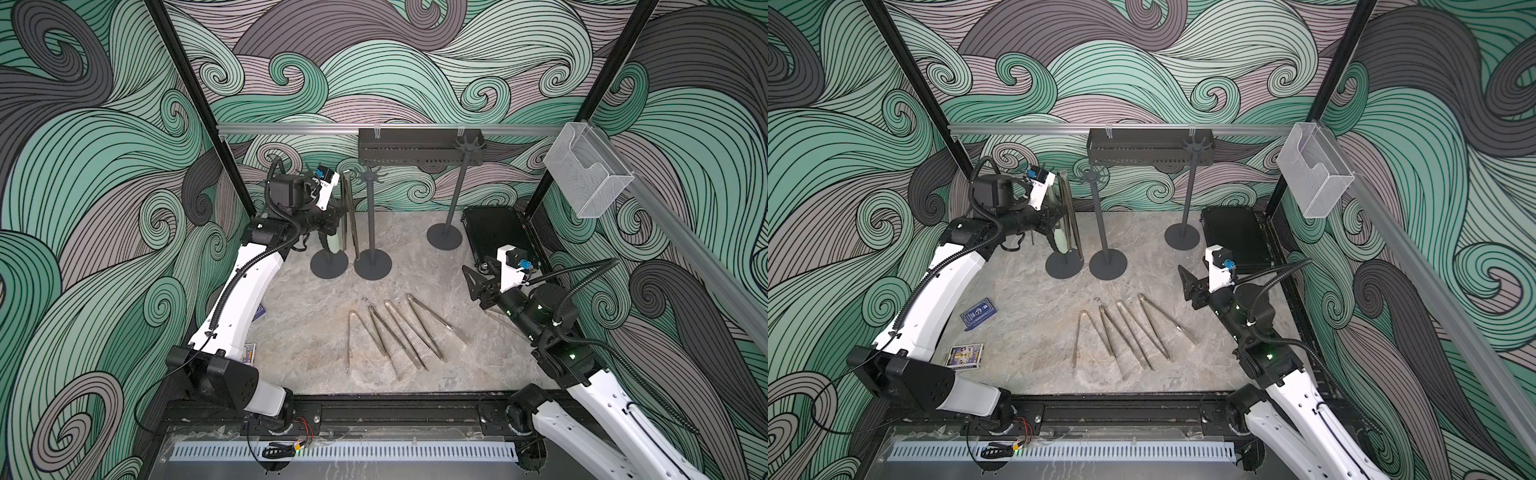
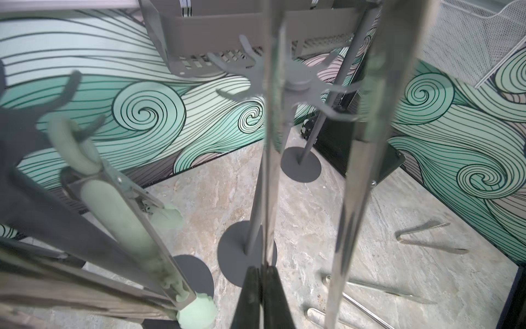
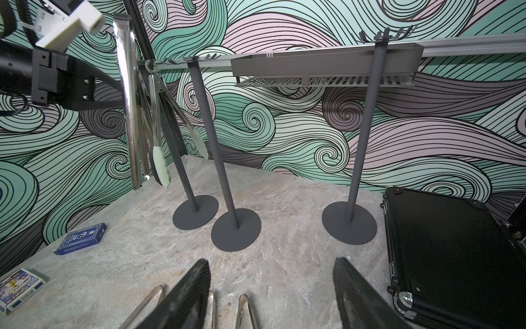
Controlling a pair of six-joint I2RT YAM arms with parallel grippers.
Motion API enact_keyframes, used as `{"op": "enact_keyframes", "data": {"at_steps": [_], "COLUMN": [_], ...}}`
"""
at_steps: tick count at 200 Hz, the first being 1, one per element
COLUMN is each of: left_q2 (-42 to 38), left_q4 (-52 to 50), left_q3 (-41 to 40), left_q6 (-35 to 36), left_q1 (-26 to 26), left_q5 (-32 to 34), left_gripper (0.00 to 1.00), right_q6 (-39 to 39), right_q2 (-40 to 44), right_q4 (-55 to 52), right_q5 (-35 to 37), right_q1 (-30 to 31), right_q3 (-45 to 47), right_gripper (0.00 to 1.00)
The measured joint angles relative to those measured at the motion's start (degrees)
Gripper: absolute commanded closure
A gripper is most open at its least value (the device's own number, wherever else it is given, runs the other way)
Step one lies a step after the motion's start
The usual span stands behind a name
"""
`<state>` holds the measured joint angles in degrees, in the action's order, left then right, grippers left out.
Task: Hang food tongs on kitchen utensil racks
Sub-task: Hang the food tongs on the rack.
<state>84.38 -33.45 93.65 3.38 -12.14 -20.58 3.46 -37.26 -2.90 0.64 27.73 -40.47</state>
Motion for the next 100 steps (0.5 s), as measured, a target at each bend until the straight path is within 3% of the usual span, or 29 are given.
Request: {"op": "enact_keyframes", "data": {"at_steps": [100], "left_q2": [4.59], "left_q4": [0.26], "left_q3": [1.11], "left_q6": [0.07], "left_q1": [-2.47], "left_q5": [0.0], "left_gripper": [1.0], "right_q6": [0.0], "right_q2": [0.22], "right_q4": [-0.15], "right_q5": [-0.09], "right_q1": [-0.04], "right_q3": [0.0], "right_gripper": [0.31]}}
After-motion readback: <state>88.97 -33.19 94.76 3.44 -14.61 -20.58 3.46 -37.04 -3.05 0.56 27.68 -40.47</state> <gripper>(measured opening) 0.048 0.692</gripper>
